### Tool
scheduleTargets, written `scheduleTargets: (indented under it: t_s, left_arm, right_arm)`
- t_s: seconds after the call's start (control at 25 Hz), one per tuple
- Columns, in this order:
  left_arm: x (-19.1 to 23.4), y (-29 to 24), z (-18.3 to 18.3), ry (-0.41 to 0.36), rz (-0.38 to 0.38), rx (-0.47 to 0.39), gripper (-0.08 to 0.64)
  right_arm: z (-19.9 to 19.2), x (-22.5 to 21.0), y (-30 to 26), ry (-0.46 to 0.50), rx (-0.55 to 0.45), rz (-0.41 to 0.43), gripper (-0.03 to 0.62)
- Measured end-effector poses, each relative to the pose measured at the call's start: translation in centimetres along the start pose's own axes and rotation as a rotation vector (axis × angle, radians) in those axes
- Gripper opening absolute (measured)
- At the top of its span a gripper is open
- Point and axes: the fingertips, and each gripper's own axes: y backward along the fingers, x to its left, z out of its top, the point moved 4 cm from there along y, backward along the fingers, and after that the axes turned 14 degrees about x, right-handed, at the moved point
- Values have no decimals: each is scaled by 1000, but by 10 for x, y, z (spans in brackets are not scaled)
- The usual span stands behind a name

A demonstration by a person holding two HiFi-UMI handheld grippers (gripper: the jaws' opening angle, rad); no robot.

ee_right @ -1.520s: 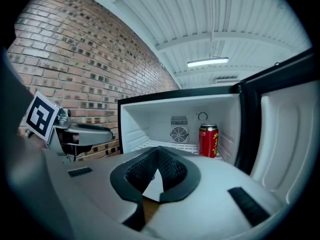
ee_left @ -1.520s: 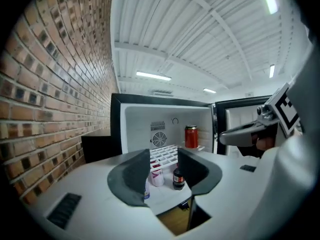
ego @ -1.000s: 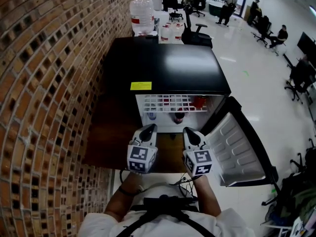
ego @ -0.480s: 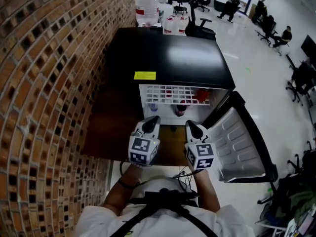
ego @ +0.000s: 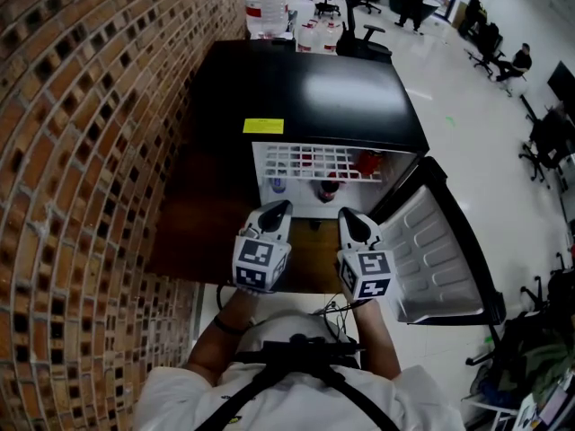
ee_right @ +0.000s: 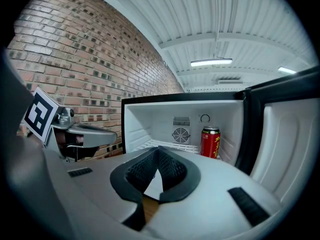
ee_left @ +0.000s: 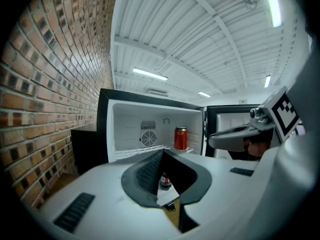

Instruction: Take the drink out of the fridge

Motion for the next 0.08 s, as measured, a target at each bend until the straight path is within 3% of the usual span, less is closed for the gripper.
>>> scheduleTargets:
  t_s: [0.08]
  left_arm:
    - [0, 0, -1, -1, -1, 3, 2]
  right_arm:
    - [0, 0, 0, 1, 0, -1, 6]
